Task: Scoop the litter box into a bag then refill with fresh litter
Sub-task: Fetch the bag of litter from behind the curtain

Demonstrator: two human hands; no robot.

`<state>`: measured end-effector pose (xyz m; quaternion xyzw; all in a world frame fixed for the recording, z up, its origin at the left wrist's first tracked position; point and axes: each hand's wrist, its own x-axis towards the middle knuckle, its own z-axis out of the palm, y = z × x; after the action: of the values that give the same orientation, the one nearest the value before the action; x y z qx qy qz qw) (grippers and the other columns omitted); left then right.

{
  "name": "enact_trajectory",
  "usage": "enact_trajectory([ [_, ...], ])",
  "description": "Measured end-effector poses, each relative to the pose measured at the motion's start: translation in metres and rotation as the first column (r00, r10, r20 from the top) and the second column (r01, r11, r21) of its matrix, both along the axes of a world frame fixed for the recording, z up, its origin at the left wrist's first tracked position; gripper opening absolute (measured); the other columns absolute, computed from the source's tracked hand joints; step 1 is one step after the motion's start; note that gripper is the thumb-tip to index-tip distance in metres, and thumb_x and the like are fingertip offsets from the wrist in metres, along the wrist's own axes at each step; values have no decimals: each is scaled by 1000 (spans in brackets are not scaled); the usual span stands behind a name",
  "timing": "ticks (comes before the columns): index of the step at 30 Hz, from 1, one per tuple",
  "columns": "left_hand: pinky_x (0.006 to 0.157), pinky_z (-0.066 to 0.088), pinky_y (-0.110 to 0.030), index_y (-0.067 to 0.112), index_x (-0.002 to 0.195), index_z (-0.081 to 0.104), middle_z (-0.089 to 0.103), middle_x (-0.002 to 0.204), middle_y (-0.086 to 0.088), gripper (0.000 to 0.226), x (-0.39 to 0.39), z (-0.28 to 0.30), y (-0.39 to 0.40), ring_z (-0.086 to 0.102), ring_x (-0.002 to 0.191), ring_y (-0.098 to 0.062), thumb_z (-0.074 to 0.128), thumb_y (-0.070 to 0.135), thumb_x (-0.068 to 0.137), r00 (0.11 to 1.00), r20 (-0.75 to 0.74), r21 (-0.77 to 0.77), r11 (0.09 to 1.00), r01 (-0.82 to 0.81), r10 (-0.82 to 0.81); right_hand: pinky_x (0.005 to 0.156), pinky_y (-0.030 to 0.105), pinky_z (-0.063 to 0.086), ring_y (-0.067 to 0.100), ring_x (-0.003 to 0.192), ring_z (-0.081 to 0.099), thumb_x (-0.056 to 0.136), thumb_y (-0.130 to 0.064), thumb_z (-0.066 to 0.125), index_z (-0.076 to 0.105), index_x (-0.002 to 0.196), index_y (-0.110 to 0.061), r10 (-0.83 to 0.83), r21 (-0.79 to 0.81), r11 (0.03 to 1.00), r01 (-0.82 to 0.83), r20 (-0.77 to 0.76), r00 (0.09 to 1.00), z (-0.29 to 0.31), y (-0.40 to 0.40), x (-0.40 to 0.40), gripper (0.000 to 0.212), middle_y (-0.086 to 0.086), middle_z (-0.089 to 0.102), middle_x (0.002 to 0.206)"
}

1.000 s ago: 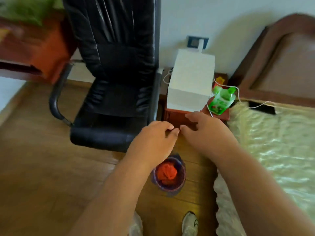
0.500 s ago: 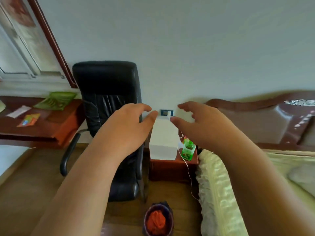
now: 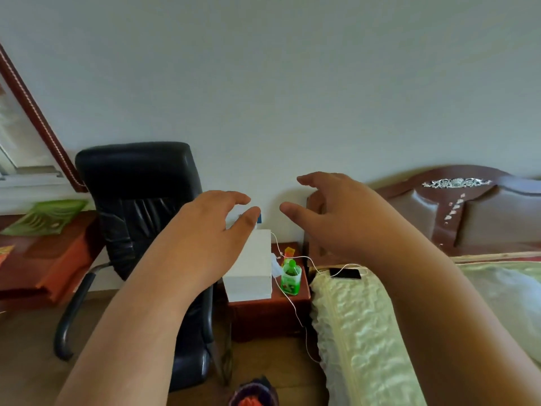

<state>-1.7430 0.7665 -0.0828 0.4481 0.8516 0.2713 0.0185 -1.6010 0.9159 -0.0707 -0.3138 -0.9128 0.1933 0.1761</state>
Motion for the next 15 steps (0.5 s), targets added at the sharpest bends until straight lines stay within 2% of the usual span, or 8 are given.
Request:
enact_trajectory([
  [2,101,36,-26,45,144,49,45,156,14,47,-1,-5,8,49,132,-11,41,60,100,999,7,-25,999,43,-43,92,32,47,7,119,56,88,-72,50,48,143,-38,-25,15,1000,24,10,1000,-5,2,5,64,-17,52,144],
  [5,107,36,-29,45,144,48,44,157,13,47,-5,-8,22,45,139,-12,41,59,101,993,32,-47,993,113,-112,100,34,45,9,129,51,90,-70,51,50,142,-37,-102,21,995,101,25,994,-9,5,13,61,-15,49,147],
  [8,110,34,-30,46,145,47,43,158,14,46,-15,-11,35,42,141,-11,41,59,101,978,26,-56,977,206,-205,93,31,43,13,123,53,93,-63,53,53,138,-32,-200,13,980,200,60,978,-9,0,20,55,-10,56,137],
  [10,107,33,-28,45,145,48,43,157,14,46,-28,-14,43,41,141,-10,42,58,102,961,28,-65,959,278,-276,93,30,41,17,123,53,96,-56,53,60,129,-26,-257,9,966,257,92,962,-6,-6,20,45,-5,58,134],
  [12,101,35,-27,43,145,49,45,155,13,46,-39,-16,49,44,136,-7,43,58,102,941,31,-67,939,338,-337,94,24,34,17,129,49,102,-48,50,62,129,-17,-285,25,958,284,149,947,-4,-14,18,43,-1,55,141],
  [13,98,36,-27,44,143,50,47,153,13,45,-45,-18,52,45,133,-7,44,59,101,927,32,-69,925,374,-373,93,22,32,15,130,49,102,-46,49,62,131,-17,-313,25,949,313,156,937,-5,-19,16,43,-2,53,145],
  [15,94,36,-26,44,140,52,50,149,12,43,-53,-20,58,48,129,-8,44,58,100,900,29,-66,897,436,-435,92,25,37,13,125,53,98,-53,52,56,138,-26,-408,-12,911,412,102,907,-11,-26,14,48,-8,50,146],
])
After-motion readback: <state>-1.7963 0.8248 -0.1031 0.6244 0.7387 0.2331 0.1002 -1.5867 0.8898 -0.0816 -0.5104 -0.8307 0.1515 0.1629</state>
